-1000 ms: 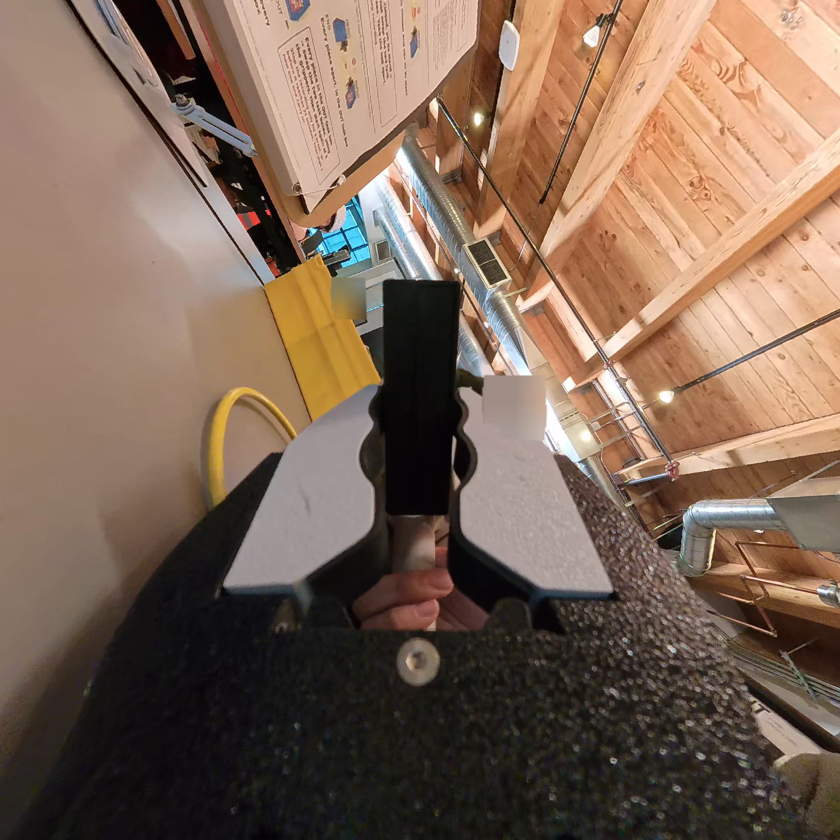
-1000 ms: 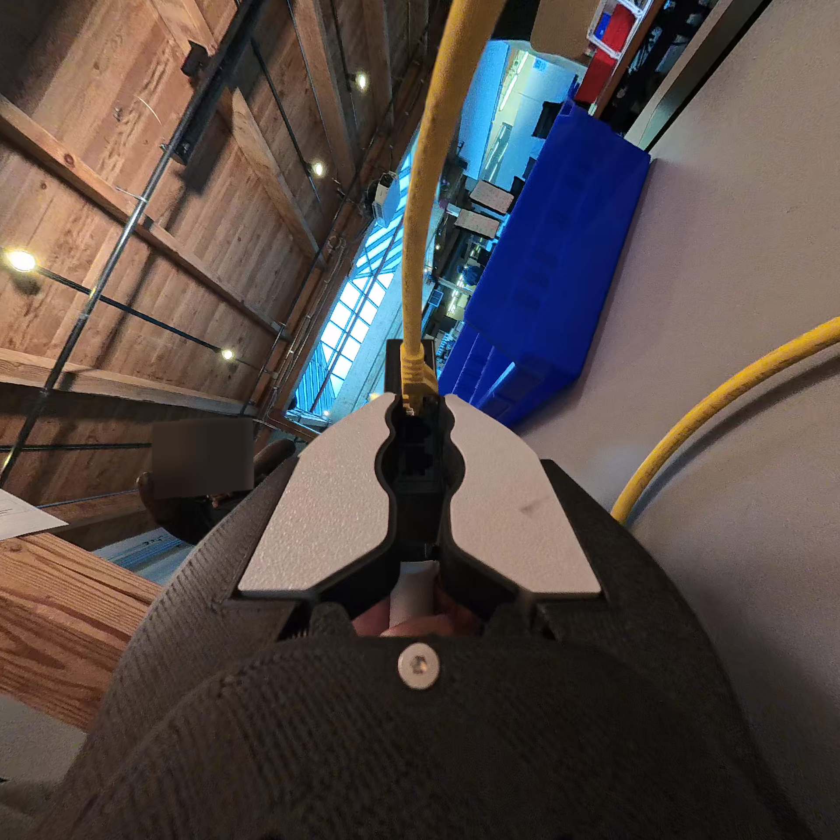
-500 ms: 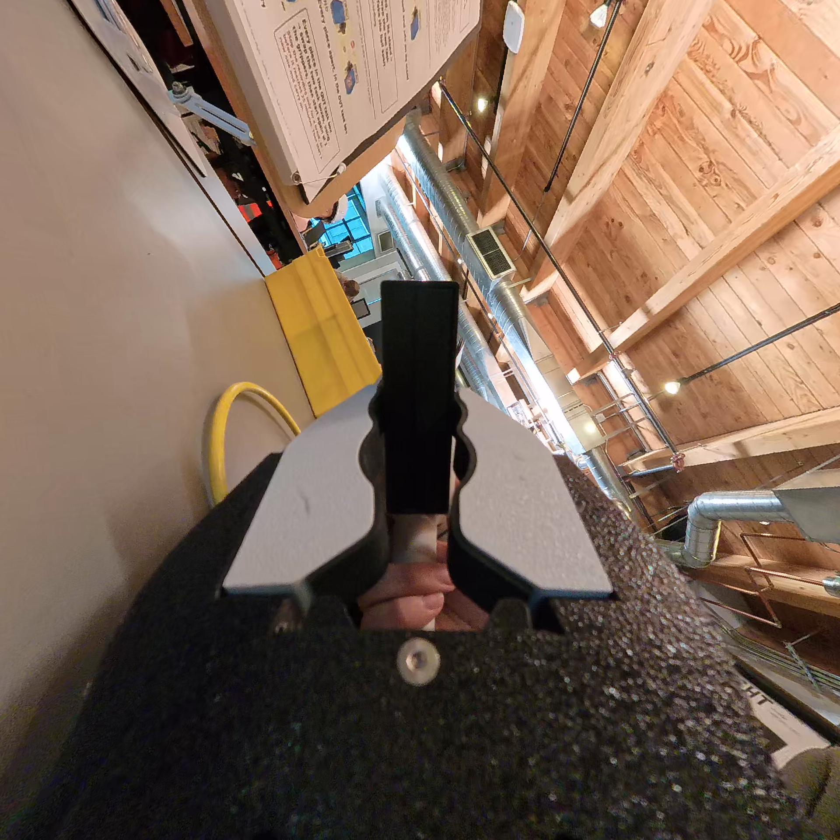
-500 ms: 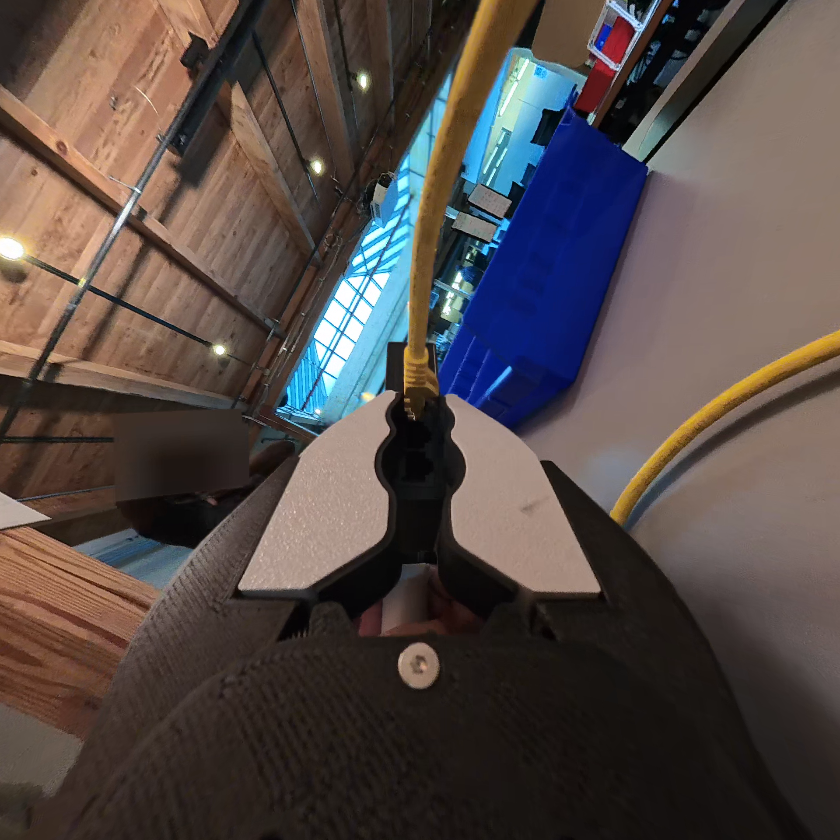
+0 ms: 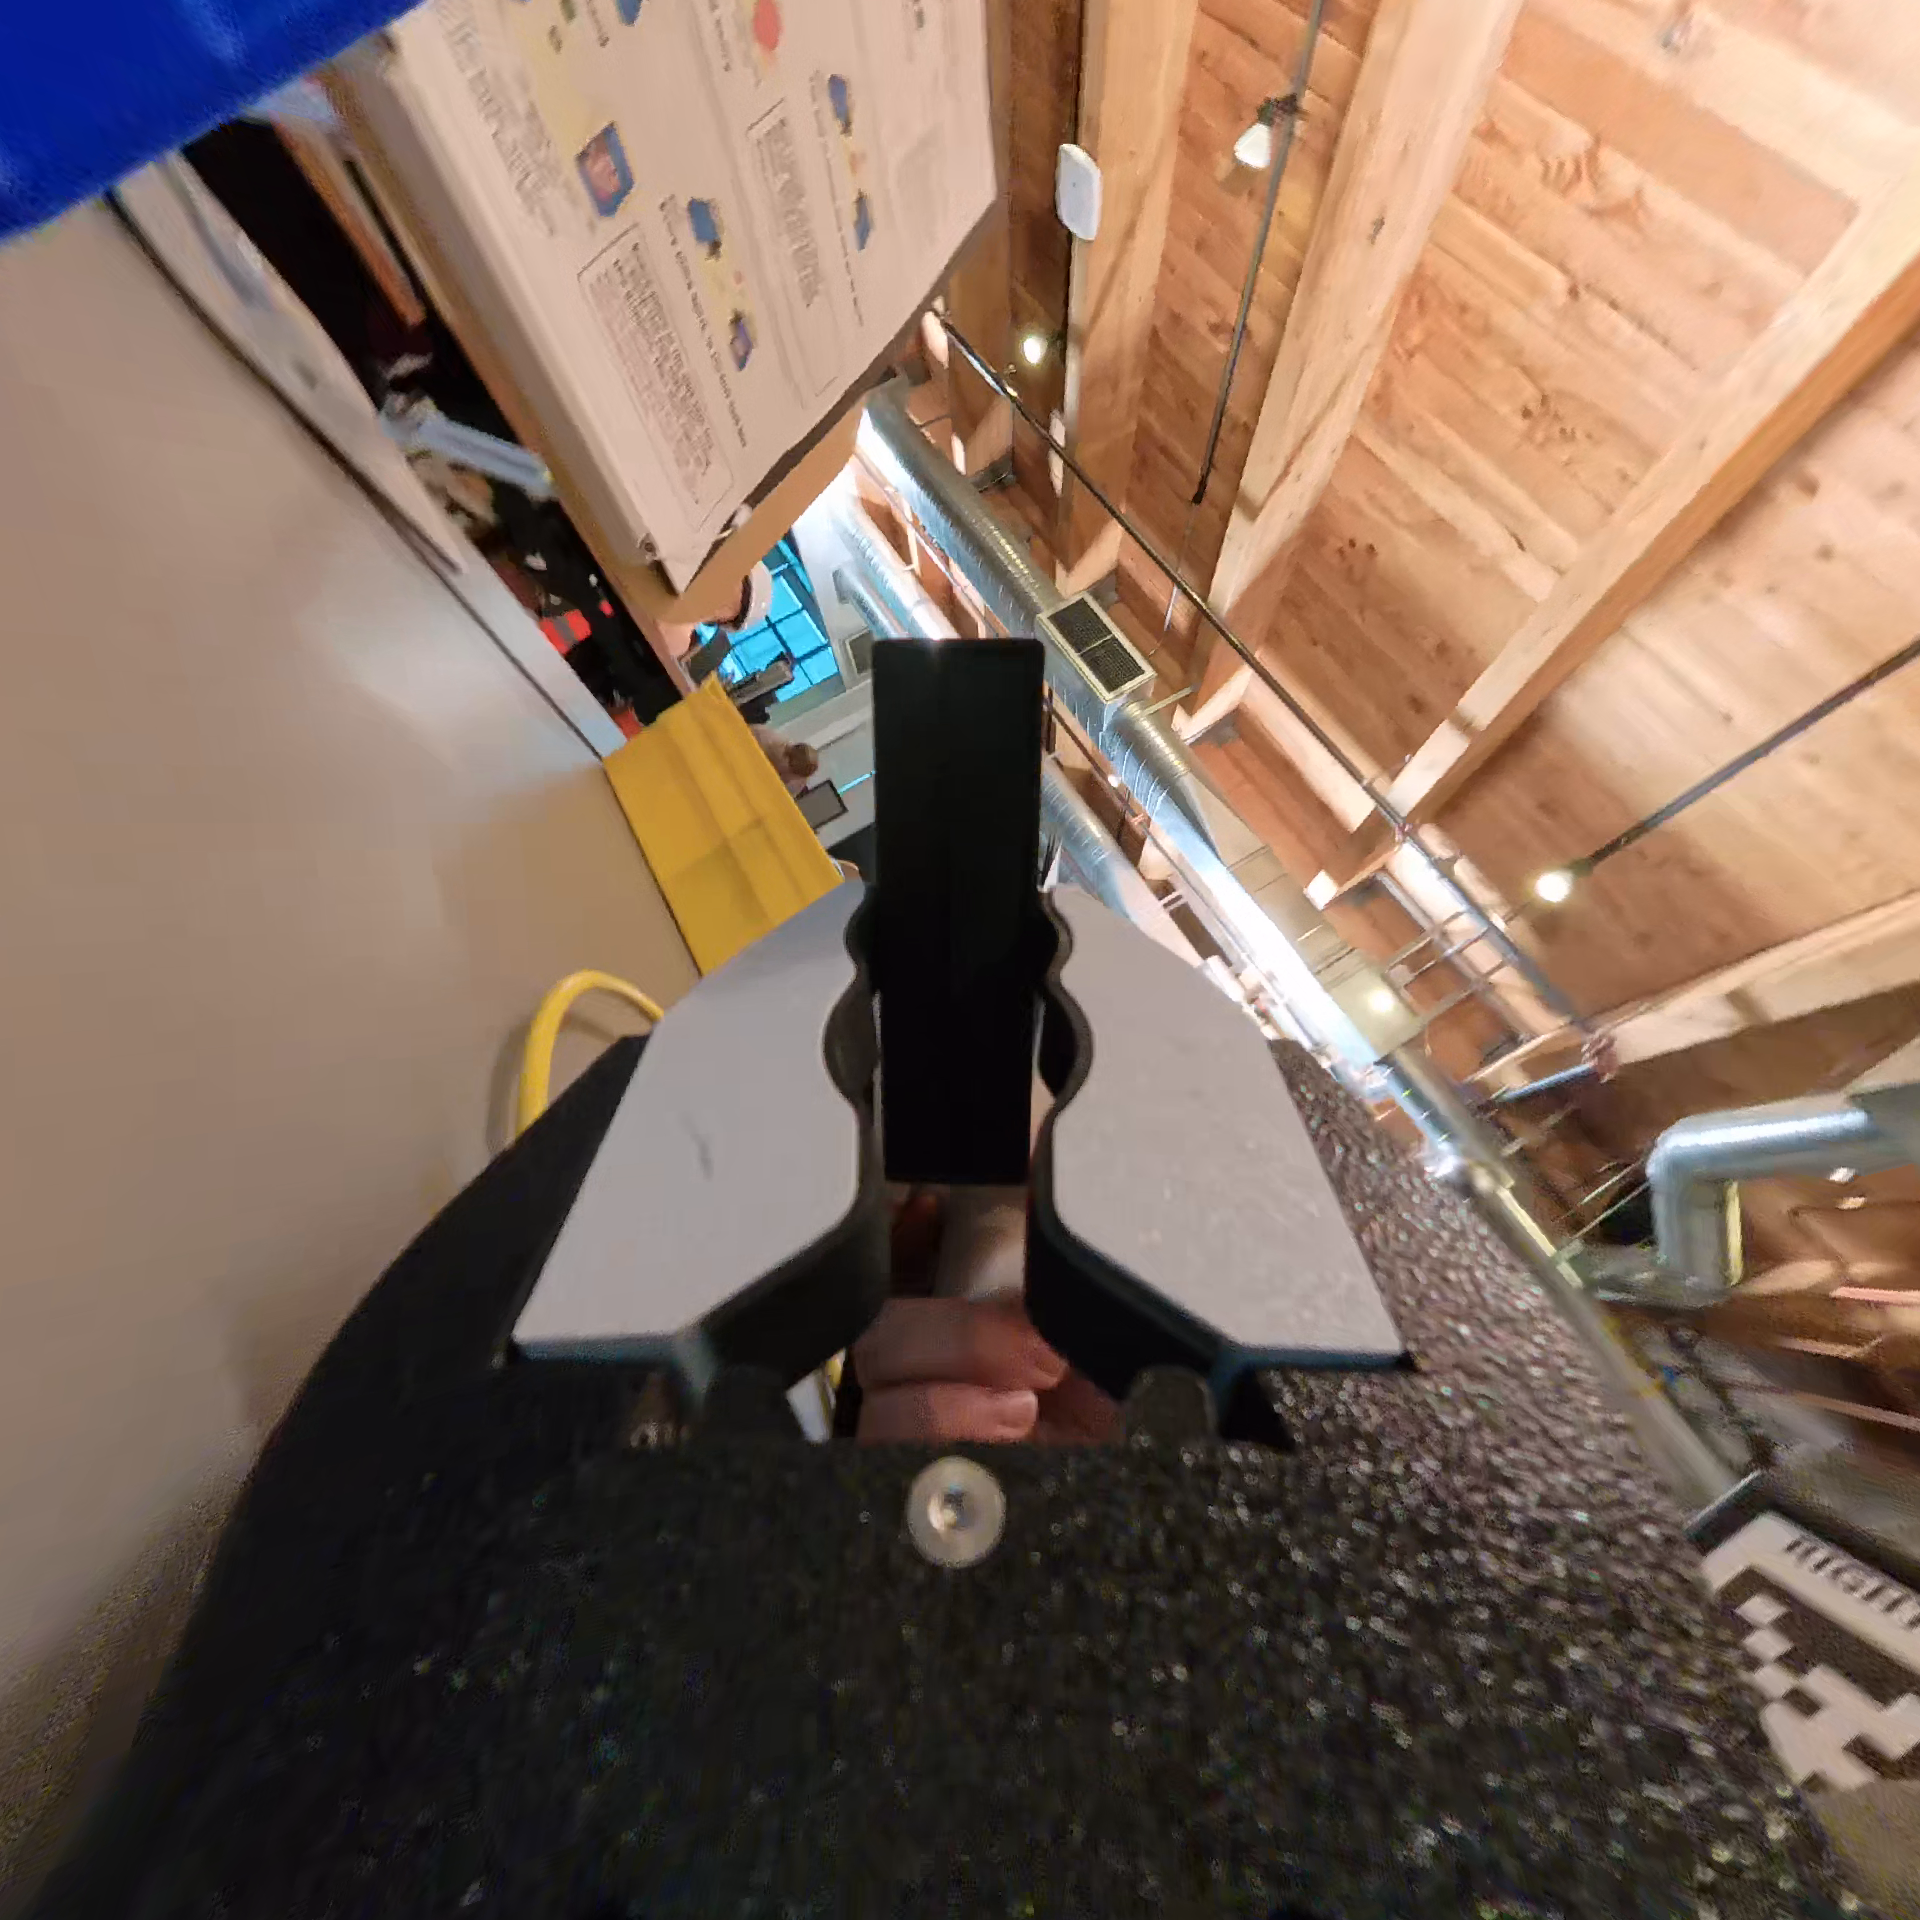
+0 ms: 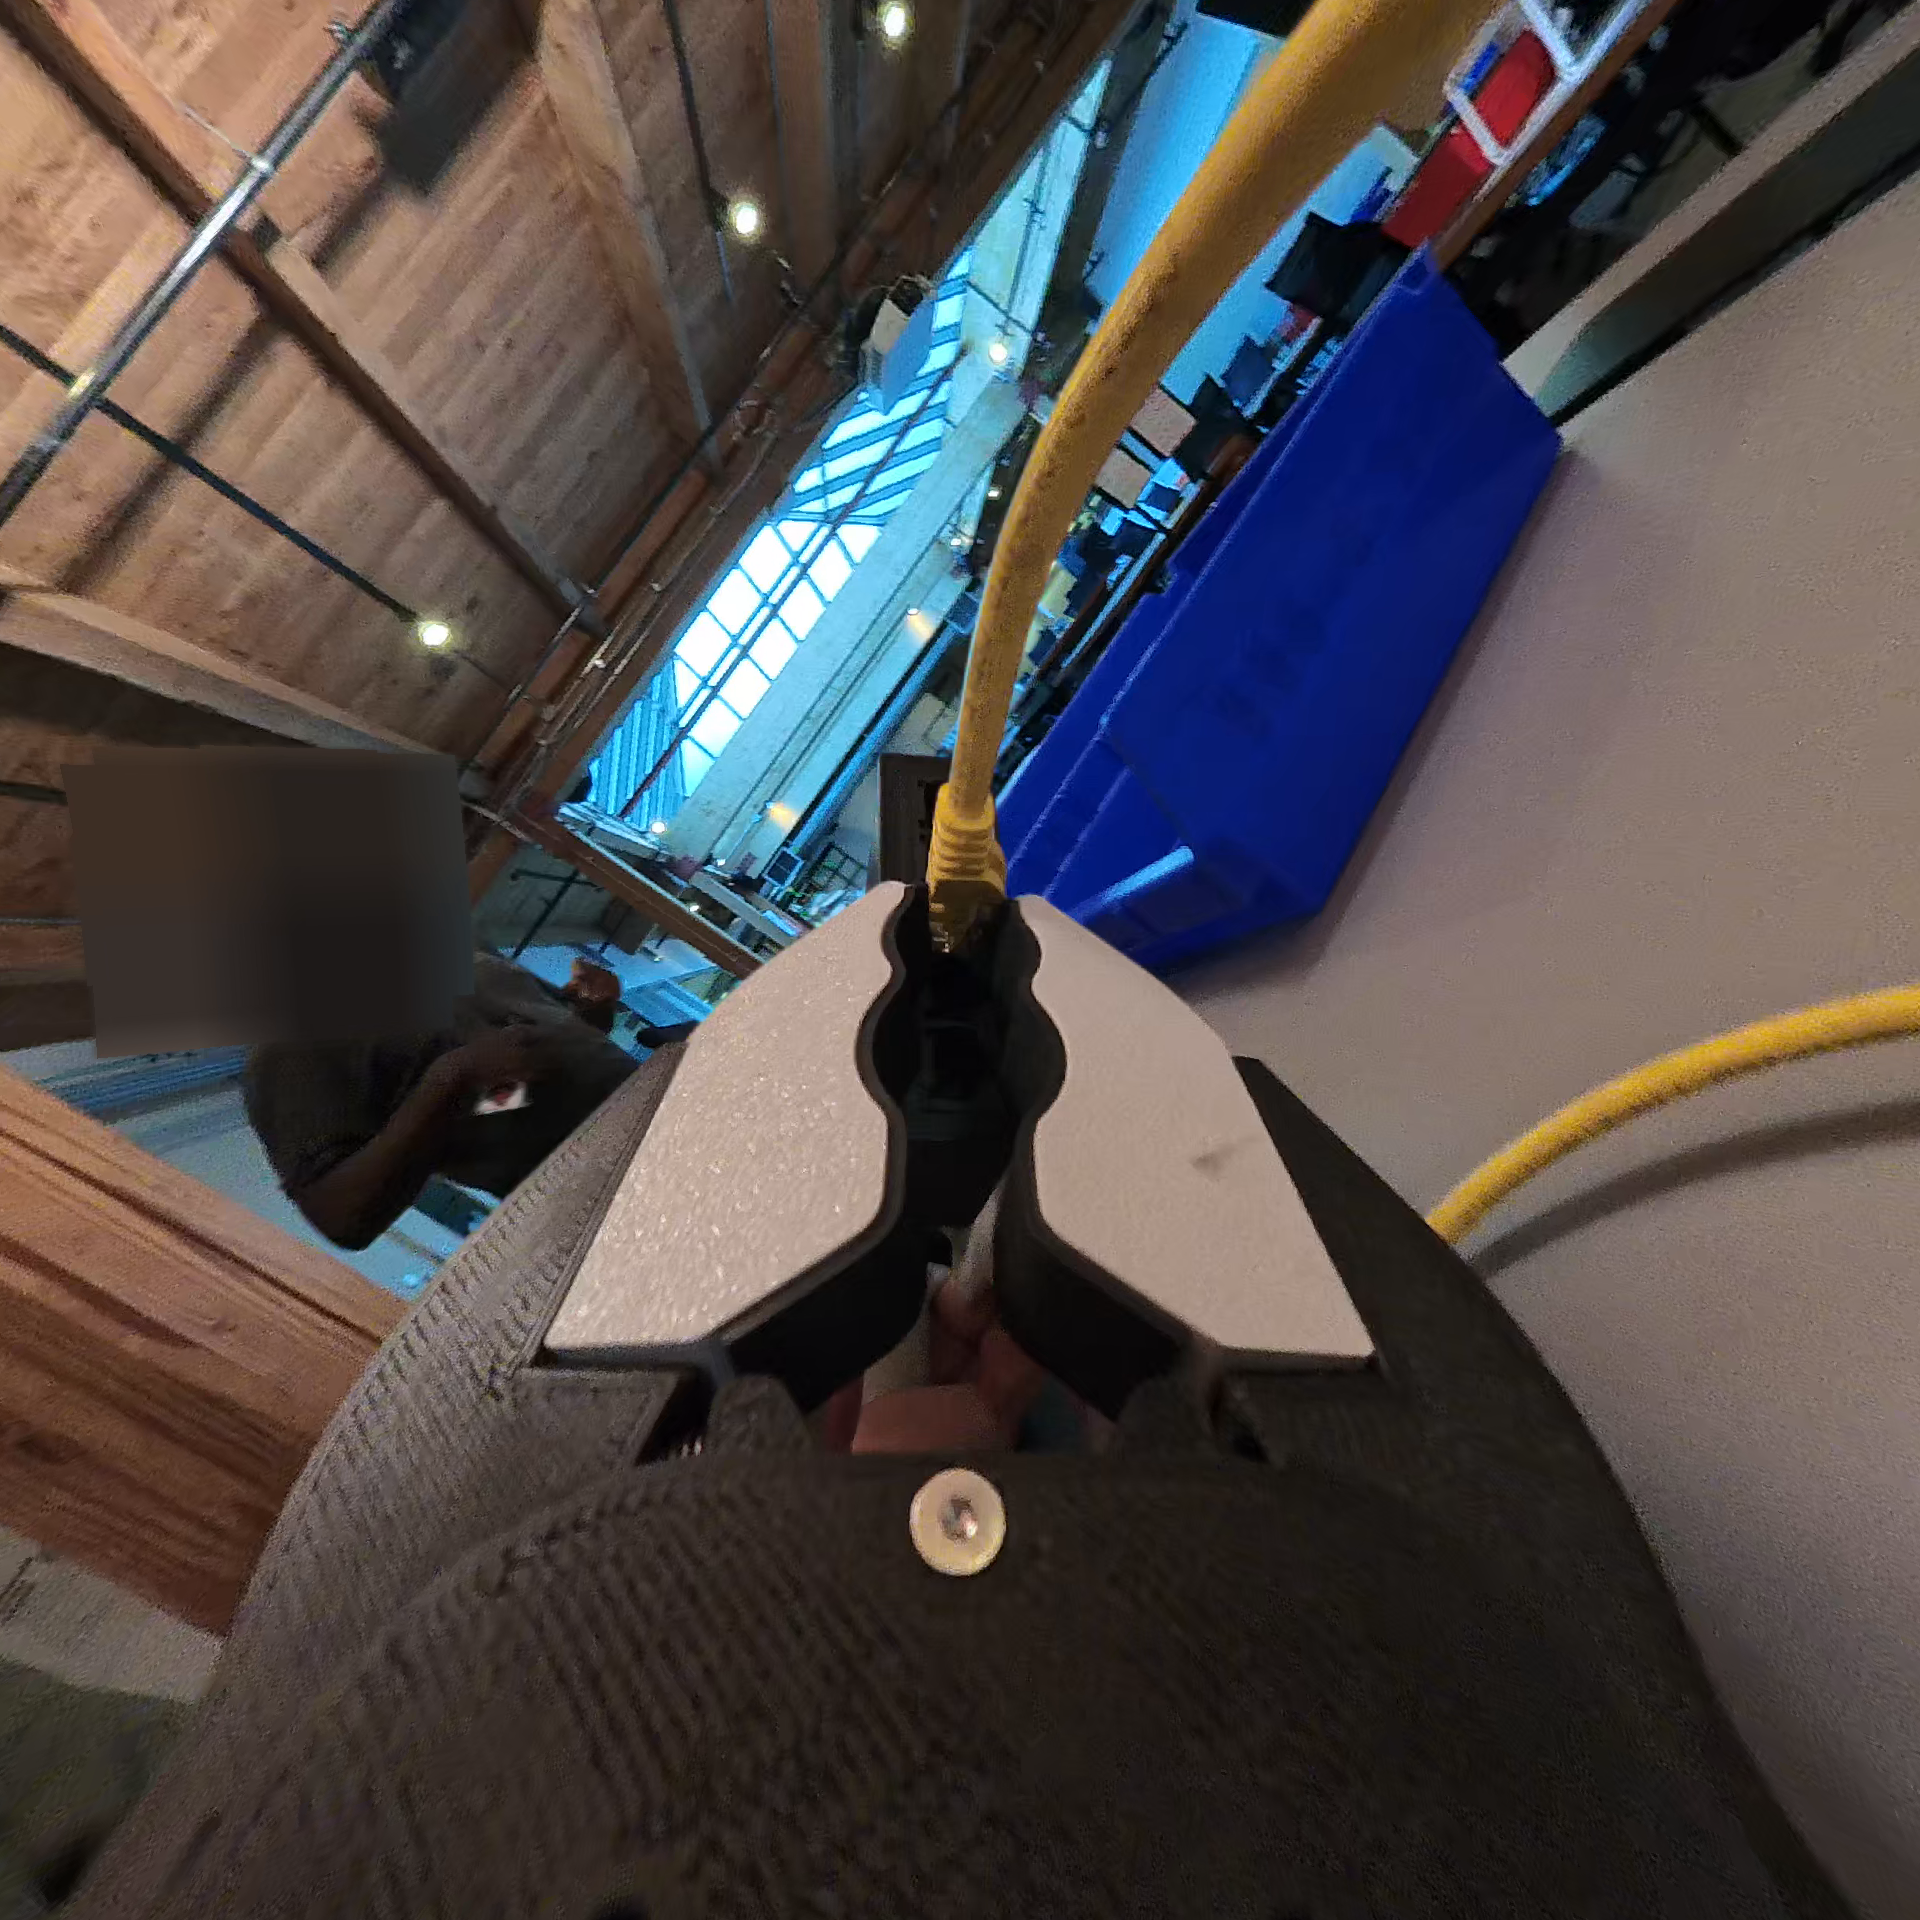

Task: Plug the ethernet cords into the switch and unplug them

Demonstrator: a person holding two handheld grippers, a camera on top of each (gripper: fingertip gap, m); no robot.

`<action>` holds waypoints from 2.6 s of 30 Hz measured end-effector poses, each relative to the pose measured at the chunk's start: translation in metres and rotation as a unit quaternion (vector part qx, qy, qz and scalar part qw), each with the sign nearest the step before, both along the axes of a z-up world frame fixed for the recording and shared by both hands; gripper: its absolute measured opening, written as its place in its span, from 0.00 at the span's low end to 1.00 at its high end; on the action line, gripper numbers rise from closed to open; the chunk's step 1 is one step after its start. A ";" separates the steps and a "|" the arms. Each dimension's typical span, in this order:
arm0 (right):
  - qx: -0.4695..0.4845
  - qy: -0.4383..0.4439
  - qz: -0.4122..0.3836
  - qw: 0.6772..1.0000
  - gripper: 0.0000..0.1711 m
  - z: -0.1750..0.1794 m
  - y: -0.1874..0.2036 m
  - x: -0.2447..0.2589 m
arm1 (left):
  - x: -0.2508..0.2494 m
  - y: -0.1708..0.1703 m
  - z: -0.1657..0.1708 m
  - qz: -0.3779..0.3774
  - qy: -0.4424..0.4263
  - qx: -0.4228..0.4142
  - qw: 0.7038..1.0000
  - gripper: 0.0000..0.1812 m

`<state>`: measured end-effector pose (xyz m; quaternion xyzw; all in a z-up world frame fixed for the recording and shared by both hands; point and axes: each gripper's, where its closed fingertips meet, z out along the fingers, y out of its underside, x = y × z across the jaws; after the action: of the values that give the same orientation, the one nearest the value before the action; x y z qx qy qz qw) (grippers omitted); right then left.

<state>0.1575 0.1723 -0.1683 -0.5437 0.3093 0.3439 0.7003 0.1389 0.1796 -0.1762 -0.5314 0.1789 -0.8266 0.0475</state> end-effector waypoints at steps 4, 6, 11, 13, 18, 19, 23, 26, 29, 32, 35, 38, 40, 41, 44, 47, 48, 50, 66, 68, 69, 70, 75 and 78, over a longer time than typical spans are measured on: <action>-0.016 -0.036 0.002 0.999 0.08 0.003 0.001 -0.001 | -0.001 0.000 0.004 -0.032 -0.015 -0.070 0.997 0.15; -0.019 -0.030 0.005 0.999 0.08 -0.001 0.003 0.000 | 0.000 0.002 -0.001 -0.034 -0.008 -0.097 0.995 0.15; -0.005 -0.028 0.017 0.999 0.08 0.002 0.004 -0.002 | -0.002 0.004 0.001 0.005 -0.007 0.019 1.000 0.14; 0.014 -0.027 0.021 0.999 0.08 0.010 0.005 -0.004 | -0.004 0.004 0.007 0.021 -0.026 0.079 0.996 0.14; -0.011 -0.035 0.016 0.999 0.08 0.001 0.010 0.000 | -0.002 0.009 -0.001 -0.033 -0.006 -0.080 0.996 0.15; -0.018 -0.037 0.014 0.999 0.08 -0.001 0.010 0.001 | -0.001 0.009 -0.002 -0.035 -0.002 -0.080 0.996 0.15; 0.014 -0.025 0.030 0.999 0.08 0.008 0.011 0.000 | -0.001 0.008 0.002 0.025 -0.006 0.069 0.997 0.15; -0.010 -0.051 0.029 0.998 0.08 0.007 0.016 -0.001 | -0.003 0.010 0.003 -0.018 -0.012 -0.033 0.999 0.15; 0.007 -0.024 0.031 0.999 0.08 0.007 0.016 -0.001 | -0.003 0.011 0.001 0.002 -0.012 -0.029 0.999 0.15; 0.015 -0.018 0.023 0.999 0.08 0.011 0.014 -0.004 | -0.006 0.015 0.009 0.019 -0.026 -0.035 0.999 0.15; 0.013 0.004 0.024 1.000 0.08 0.007 0.015 -0.005 | -0.006 0.020 0.008 0.027 -0.024 -0.042 0.998 0.15; 0.033 0.032 0.024 0.999 0.08 0.006 0.017 -0.006 | -0.007 0.022 0.007 0.033 -0.023 -0.047 0.998 0.15; 0.036 0.041 0.019 0.998 0.08 0.004 0.018 -0.006 | -0.007 0.024 0.006 0.035 -0.022 -0.047 0.998 0.15; 0.035 0.041 0.018 0.998 0.08 0.004 0.018 -0.006 | -0.007 0.024 0.006 0.036 -0.022 -0.047 0.998 0.15; 0.032 0.046 0.020 0.998 0.08 0.004 0.020 -0.006 | -0.007 0.025 0.005 0.037 -0.022 -0.048 0.998 0.15; 0.034 0.041 0.006 0.999 0.09 0.003 0.018 -0.004 | -0.006 0.022 0.005 0.032 -0.025 -0.040 0.998 0.15; 0.040 0.040 0.001 0.998 0.08 0.004 0.017 -0.004 | -0.006 0.021 0.005 0.032 -0.024 -0.036 0.999 0.15; 0.046 0.045 -0.002 0.998 0.10 0.004 0.016 -0.004 | -0.006 0.020 0.004 0.034 -0.021 -0.032 0.999 0.15; 0.024 -0.039 0.009 0.999 0.05 0.003 0.014 -0.005 | -0.005 0.015 0.003 0.036 -0.028 -0.002 0.999 0.15; 0.025 -0.043 0.010 0.999 0.05 0.005 0.013 -0.004 | -0.005 0.012 0.005 0.006 -0.034 -0.012 0.999 0.15; 0.028 -0.038 0.013 0.999 0.05 0.006 0.013 -0.003 | -0.005 0.011 0.005 -0.005 -0.036 -0.015 0.999 0.15; 0.026 -0.042 0.010 0.999 0.05 0.006 0.013 -0.003 | -0.006 0.011 0.006 -0.010 -0.037 -0.016 0.999 0.15; 0.048 -0.057 0.021 0.997 0.05 0.017 0.009 -0.007 | -0.008 0.008 0.015 0.018 -0.043 0.099 0.994 0.15; 0.031 -0.075 0.017 0.997 0.05 0.018 0.012 -0.009 | -0.009 0.011 0.017 -0.011 -0.046 0.017 0.999 0.14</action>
<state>0.1486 0.1848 -0.1500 -0.5511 0.2358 0.3233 0.7322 0.1295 0.1910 -0.1594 -0.4904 0.1966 -0.8472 0.0560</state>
